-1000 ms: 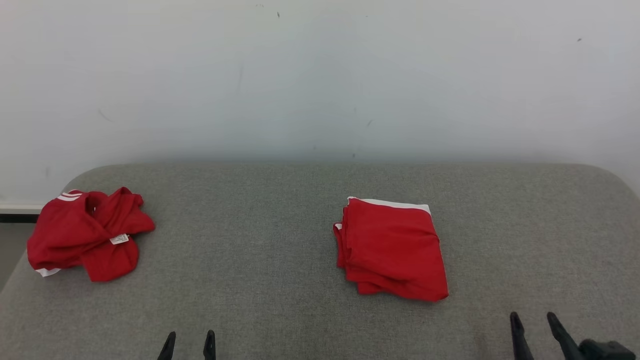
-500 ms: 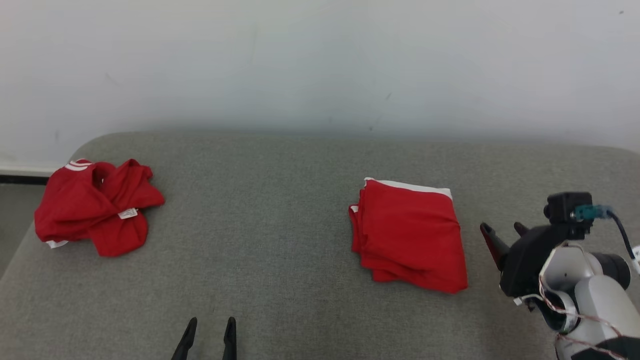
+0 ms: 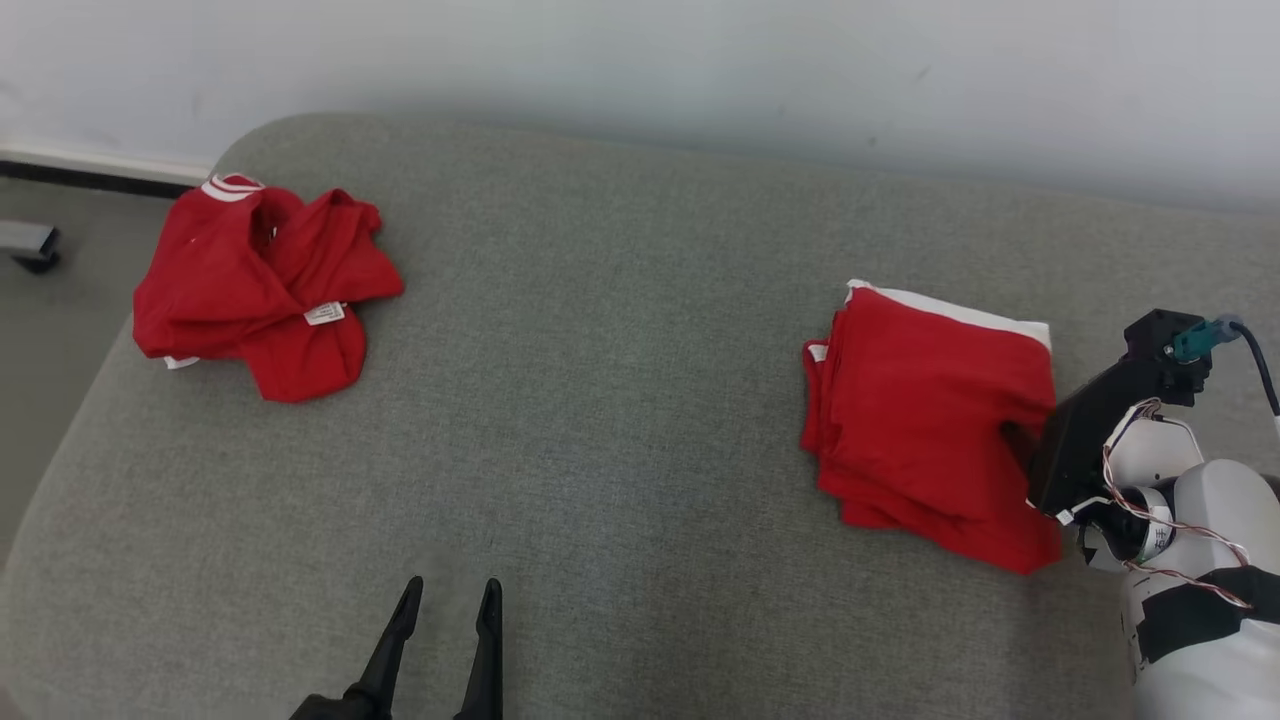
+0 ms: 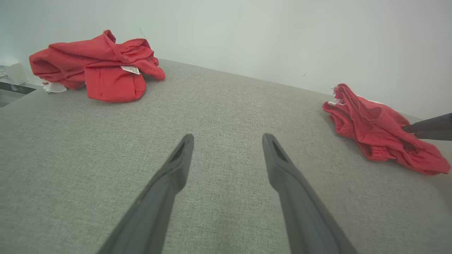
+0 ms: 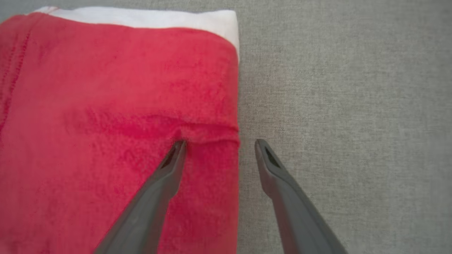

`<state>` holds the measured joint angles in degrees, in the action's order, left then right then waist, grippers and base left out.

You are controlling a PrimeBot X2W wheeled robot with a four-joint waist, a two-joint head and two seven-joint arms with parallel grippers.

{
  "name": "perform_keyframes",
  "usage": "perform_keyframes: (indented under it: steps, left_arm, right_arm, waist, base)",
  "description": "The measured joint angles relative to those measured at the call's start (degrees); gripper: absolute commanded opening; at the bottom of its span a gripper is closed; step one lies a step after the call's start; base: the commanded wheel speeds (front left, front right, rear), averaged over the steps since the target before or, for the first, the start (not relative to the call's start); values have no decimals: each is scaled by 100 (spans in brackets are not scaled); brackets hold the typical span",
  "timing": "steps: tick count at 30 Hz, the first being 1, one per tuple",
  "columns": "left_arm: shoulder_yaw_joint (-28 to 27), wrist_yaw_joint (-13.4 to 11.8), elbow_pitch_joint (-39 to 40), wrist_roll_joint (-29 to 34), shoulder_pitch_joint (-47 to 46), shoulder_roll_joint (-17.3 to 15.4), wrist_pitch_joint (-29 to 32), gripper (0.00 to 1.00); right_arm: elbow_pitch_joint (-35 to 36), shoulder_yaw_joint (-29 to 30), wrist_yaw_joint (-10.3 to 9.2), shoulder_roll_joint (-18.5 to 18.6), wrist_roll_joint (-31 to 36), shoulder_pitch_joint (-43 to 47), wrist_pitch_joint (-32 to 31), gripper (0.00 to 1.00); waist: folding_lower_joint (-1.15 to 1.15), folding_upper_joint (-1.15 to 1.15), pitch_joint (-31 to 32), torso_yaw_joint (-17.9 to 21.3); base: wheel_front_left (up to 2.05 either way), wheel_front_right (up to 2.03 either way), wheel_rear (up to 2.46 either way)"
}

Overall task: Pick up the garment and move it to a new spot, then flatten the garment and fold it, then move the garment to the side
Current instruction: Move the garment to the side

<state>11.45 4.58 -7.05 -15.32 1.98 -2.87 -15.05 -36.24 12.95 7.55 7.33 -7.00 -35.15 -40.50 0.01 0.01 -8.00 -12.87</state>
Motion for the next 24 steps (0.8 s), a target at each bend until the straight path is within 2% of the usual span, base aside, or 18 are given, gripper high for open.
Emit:
perform_keyframes:
  steps: [8,15,16,17,18,19,24]
  left_arm:
    - [80,-3,46,5,-143,0,1,100]
    - [71,-2,83,19,-262,2,0,100]
    - [73,-1,77,20,-261,1,0,100]
    - [69,2,73,23,-261,0,0,100]
    - [67,4,70,37,-261,2,1,100]
    - [66,7,67,63,-261,1,0,100]
    - [5,48,111,122,-259,2,0,100]
  right_arm:
    - [-245,461,0,-197,534,-220,-147,100]
    - [-232,474,0,-294,877,-423,-578,100]
    - [-202,415,1,-301,889,-425,-639,89]
    - [-171,331,1,-310,906,-424,-704,36]
    - [-130,244,1,-312,906,-416,-754,12]
    - [-71,131,1,-309,900,-385,-773,0]
    - [258,-657,7,-156,639,-213,-1002,0]
  waist:
    - [-1,-2,-431,-266]
    - [-2,-2,-630,-188]
    - [-2,-2,-632,-151]
    - [-2,-2,-629,-109]
    - [-1,-2,-622,-62]
    - [-2,-2,-614,-10]
    - [-1,-1,-597,295]
  base:
    - [0,0,0]
    - [0,0,0]
    - [0,0,0]
    - [0,0,0]
    - [0,0,0]
    - [0,0,0]
    - [0,0,0]
